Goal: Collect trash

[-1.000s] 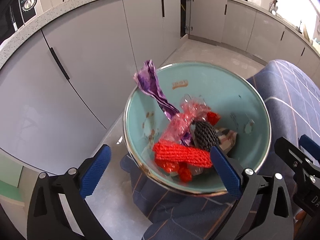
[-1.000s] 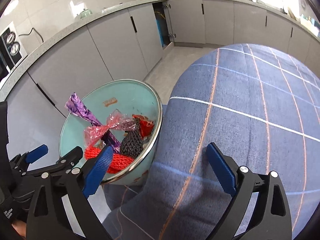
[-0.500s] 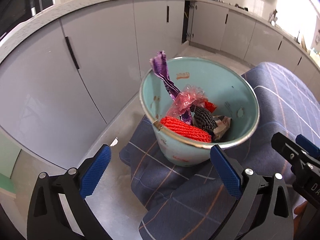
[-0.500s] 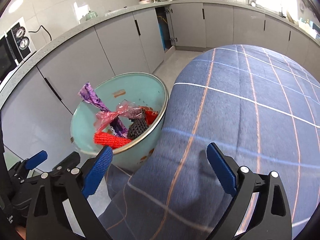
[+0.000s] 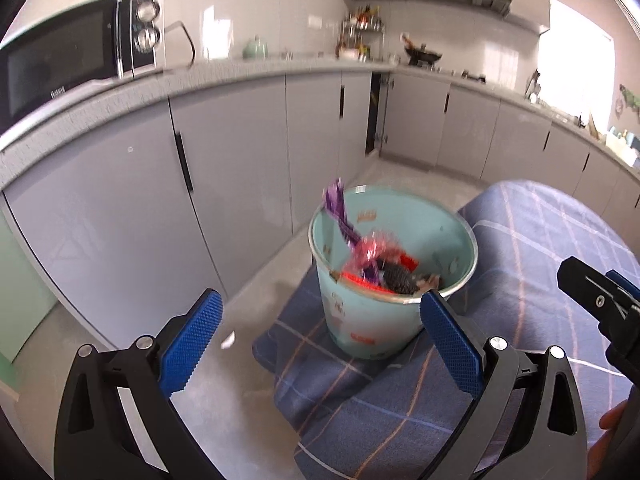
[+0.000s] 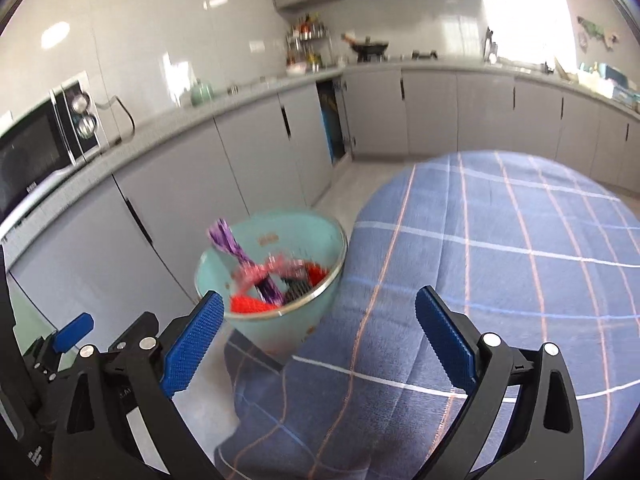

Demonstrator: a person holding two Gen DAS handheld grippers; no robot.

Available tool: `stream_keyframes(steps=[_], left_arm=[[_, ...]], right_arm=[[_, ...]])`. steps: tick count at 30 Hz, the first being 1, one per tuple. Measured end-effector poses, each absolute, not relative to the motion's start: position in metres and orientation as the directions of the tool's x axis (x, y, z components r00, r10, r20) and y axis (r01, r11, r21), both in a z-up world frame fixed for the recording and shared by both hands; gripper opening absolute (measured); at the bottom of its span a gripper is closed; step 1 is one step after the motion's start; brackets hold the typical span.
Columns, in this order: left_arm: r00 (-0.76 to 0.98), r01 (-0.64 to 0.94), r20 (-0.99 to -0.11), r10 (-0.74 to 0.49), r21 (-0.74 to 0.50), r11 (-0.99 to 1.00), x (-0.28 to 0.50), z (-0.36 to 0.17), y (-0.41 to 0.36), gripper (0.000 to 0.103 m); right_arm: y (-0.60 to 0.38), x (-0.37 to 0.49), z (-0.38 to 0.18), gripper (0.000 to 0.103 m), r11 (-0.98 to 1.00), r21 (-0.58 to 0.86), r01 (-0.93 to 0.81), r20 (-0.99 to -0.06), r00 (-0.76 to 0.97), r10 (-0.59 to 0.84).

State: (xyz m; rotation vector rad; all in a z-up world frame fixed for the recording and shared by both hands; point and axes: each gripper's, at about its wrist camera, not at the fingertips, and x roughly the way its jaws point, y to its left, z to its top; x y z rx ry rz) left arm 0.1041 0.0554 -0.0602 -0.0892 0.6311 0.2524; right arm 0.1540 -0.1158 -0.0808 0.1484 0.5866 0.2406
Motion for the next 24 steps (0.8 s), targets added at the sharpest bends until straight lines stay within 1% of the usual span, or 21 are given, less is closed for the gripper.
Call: stream_keyframes(steps=[6, 10, 17, 24], left_arm=[[0.858, -0.249, -0.465, 0.219, -0.003, 0.968, 0.075, -0.026, 0.052, 0.097], [0.884, -0.246, -0.412, 0.223, -0.003, 0.969, 0.059, -0.013, 0.051, 0.097], [0.906, -0.253, -0.353, 0.234, -0.008, 0.967, 0.045, -0.001, 0.054, 0.097], [0.92, -0.253, -0.311, 0.24, -0.001, 0.968, 0.034, 0.005, 0.051, 0.097]], right_arm=[[-0.118, 0.124, -0.056, 0.096, 0.962, 0.204, -0.182, -0.4, 0.881, 0.252], [-0.118, 0.111, -0.045, 0.097, 0.961, 0.208, -0.182, -0.337, 0.909, 0.245], [-0.113, 0.091, -0.033, 0.098, 0.962, 0.19, -0.197, -0.254, 0.936, 0.242], [-0.116, 0.08, -0.027, 0.098, 0.964, 0.198, -0.176, -0.217, 0.951, 0.219]])
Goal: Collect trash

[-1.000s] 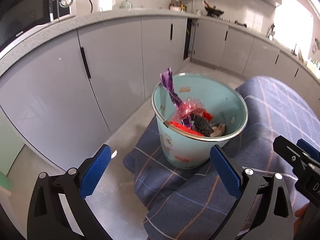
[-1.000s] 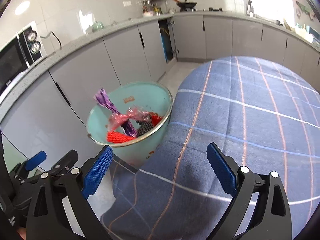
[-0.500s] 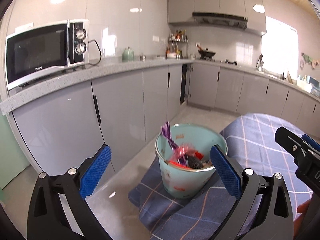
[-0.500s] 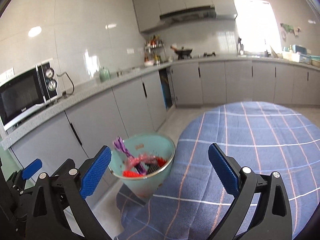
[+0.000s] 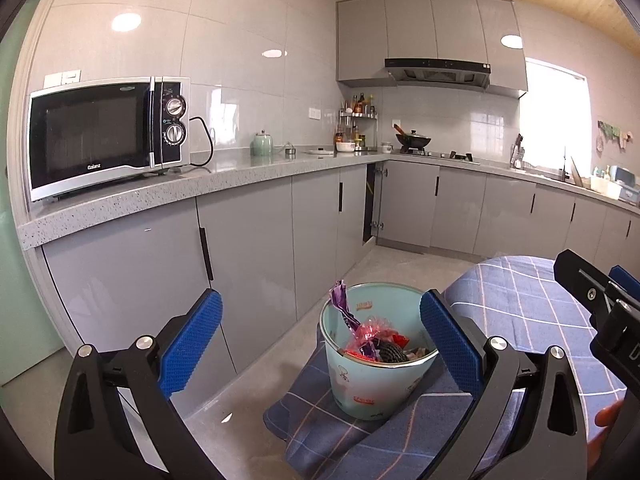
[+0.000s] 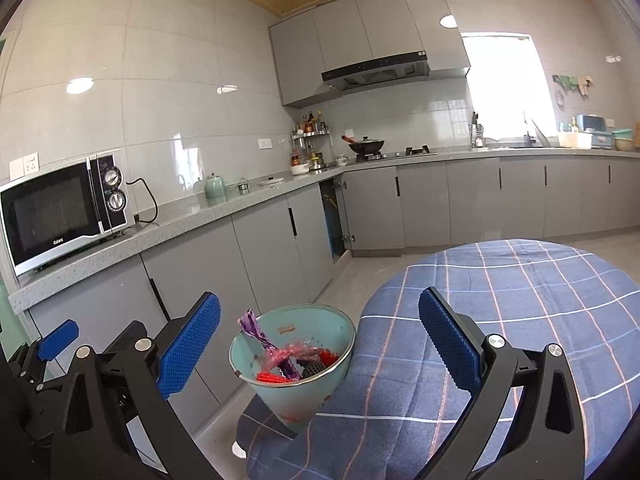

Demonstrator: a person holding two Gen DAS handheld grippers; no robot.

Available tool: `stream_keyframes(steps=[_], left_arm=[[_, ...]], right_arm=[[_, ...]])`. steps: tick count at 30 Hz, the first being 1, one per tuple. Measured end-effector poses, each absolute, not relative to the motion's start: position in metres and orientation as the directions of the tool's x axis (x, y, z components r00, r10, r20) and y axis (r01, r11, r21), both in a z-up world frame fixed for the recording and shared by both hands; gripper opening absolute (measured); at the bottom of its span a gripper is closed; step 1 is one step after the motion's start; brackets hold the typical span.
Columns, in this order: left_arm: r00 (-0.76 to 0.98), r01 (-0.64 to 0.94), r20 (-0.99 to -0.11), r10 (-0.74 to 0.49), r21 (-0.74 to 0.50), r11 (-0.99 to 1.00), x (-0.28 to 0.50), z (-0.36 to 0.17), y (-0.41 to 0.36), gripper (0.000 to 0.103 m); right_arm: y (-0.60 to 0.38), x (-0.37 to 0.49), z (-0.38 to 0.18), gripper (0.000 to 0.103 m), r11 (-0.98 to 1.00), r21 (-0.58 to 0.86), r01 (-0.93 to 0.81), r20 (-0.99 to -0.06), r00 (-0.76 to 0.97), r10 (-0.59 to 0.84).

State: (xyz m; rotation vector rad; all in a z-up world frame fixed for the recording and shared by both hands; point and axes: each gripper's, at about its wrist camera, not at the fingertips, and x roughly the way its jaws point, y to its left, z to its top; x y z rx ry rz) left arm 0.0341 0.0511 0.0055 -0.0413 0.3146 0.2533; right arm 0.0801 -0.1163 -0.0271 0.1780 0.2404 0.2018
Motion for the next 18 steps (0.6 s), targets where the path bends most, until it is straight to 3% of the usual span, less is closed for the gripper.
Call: stream_keyframes(steps=[18], left_arm=[[0.931, -0.24, -0.28, 0.233, 0.009, 0.971, 0.022, 0.011, 0.044, 0.097]], right_arm=[[-0.126, 0.072, -0.025, 0.098, 0.956, 0.243, -0.163, -0.206, 0.955, 0.215]])
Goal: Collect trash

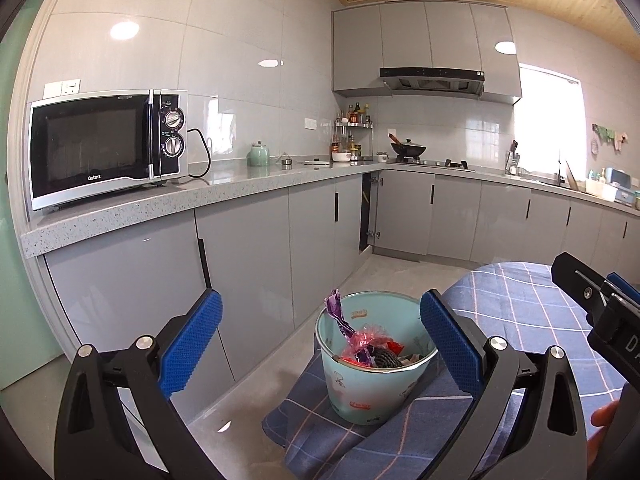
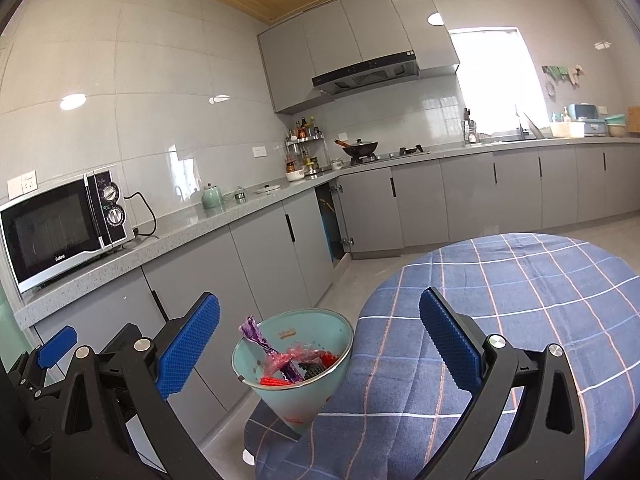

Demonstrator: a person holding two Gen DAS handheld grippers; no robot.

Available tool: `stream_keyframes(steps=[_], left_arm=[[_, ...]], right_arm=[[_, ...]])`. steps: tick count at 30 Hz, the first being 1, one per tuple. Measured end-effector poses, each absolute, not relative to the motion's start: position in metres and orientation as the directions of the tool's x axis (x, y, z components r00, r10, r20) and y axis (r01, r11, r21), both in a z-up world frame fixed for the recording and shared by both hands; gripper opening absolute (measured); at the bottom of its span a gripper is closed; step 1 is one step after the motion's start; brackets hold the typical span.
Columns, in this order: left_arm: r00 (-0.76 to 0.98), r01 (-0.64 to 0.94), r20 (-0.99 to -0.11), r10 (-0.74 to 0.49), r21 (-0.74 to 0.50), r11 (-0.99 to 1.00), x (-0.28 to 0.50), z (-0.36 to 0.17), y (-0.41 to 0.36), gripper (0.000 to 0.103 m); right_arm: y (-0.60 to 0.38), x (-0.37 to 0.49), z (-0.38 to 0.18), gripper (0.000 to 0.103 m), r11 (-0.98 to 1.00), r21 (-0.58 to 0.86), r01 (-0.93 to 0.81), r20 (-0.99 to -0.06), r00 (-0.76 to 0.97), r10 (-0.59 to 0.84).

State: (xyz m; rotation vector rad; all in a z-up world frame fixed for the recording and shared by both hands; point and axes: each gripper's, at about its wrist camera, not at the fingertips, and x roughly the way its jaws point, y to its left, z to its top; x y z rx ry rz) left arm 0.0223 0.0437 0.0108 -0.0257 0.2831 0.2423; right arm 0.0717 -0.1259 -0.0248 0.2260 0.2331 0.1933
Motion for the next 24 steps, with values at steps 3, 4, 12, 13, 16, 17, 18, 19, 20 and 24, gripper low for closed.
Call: stream_keyframes(steps=[3, 4, 12, 13, 16, 17, 18, 19, 20, 24], left_arm=[[0.932, -0.24, -0.277, 0.233, 0.008, 0.971, 0.021, 0.0114, 0.0433, 0.097], [0.933, -0.24, -0.276, 0.233, 0.007, 0.971, 0.0207, 0.0115, 0.0432, 0.097], [0.931, -0.242, -0.279, 0.234, 0.006, 0.97, 0.0208, 0.0125, 0.0433, 0.097], [0.932, -0.241, -0.279, 0.233, 0.004, 0.97, 0.0207, 0.0127, 0.0436, 0.097], [0.932, -0.242, -0.278, 0.233, 0.002, 0.97, 0.0208, 0.0133, 0.0442, 0.097], [0.932, -0.242, -0.278, 0.233, 0.002, 0.97, 0.0206, 0.0133, 0.0441, 0.097], [0.932, -0.241, -0.278, 0.232, 0.001, 0.97, 0.0205, 0.0134, 0.0441, 0.097], [0.932, -0.241, -0.277, 0.232, 0.001, 0.97, 0.0203, 0.0135, 0.044, 0.097], [0.932, -0.243, -0.276, 0.234, 0.002, 0.97, 0.0202, 0.0135, 0.044, 0.097], [0.933, -0.242, -0.276, 0.233, 0.0, 0.97, 0.0203, 0.0135, 0.0448, 0.097]], right_arm=[[-0.1242, 0.0719, -0.0247, 0.098, 0.956, 0.242, -0.163, -0.21, 0.954, 0.215], [-0.1235, 0.0711, -0.0244, 0.098, 0.957, 0.241, -0.163, -0.208, 0.954, 0.215], [-0.1245, 0.0713, -0.026, 0.098, 0.957, 0.244, -0.159, -0.21, 0.954, 0.212], [-0.1249, 0.0713, -0.0258, 0.098, 0.957, 0.244, -0.158, -0.21, 0.955, 0.211], [-0.1258, 0.0708, -0.0257, 0.098, 0.957, 0.245, -0.158, -0.208, 0.955, 0.211], [-0.1263, 0.0709, -0.0256, 0.098, 0.957, 0.245, -0.158, -0.209, 0.955, 0.211], [-0.1263, 0.0709, -0.0256, 0.099, 0.957, 0.245, -0.158, -0.209, 0.955, 0.211], [-0.1264, 0.0706, -0.0256, 0.099, 0.956, 0.245, -0.159, -0.208, 0.955, 0.213], [-0.1263, 0.0704, -0.0255, 0.099, 0.956, 0.245, -0.159, -0.207, 0.955, 0.212], [-0.1267, 0.0689, -0.0253, 0.098, 0.957, 0.244, -0.16, -0.205, 0.956, 0.212]])
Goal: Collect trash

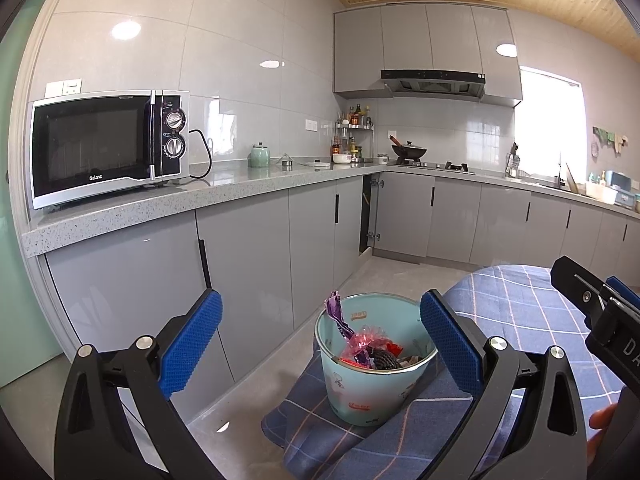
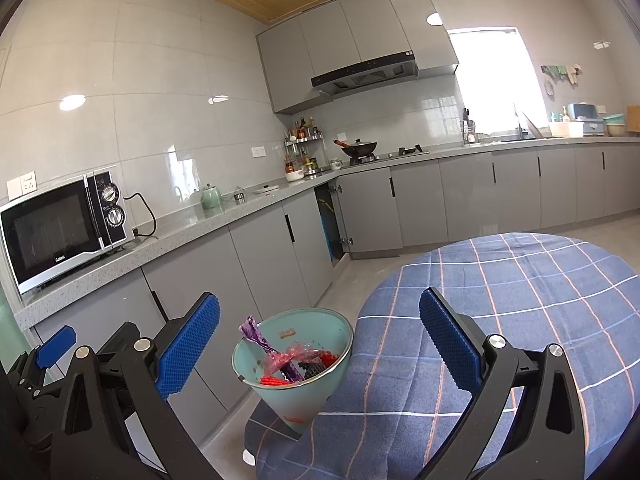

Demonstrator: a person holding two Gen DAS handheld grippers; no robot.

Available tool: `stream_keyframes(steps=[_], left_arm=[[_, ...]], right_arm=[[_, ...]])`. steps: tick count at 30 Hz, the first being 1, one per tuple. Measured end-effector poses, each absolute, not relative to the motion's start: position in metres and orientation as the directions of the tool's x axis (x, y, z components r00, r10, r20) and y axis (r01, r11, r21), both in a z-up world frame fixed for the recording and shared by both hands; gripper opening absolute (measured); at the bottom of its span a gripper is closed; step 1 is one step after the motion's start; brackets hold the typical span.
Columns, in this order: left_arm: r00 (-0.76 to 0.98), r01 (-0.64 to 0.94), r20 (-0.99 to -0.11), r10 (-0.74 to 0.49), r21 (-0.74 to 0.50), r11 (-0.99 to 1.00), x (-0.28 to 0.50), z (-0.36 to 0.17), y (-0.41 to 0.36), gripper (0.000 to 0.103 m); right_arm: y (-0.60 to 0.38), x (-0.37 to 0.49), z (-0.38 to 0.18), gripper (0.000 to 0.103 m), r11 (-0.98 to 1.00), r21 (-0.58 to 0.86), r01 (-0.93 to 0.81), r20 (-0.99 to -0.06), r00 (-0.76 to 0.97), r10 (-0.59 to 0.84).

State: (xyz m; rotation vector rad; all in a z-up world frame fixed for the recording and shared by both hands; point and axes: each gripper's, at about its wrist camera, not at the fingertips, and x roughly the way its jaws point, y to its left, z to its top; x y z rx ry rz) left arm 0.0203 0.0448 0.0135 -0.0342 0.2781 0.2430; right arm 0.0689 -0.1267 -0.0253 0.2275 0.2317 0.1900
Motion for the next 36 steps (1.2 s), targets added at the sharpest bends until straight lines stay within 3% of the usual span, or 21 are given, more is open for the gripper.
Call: stream_keyframes(steps=[36], left_arm=[[0.924, -0.287, -0.262, 0.28, 0.012, 0.958, 0.0204, 0.0141, 0.0435, 0.097]], right_arm=[[-0.1303, 0.0634, -0.0229, 0.098, 0.956, 0.251, -0.15, -0.195, 0.96, 0.202]])
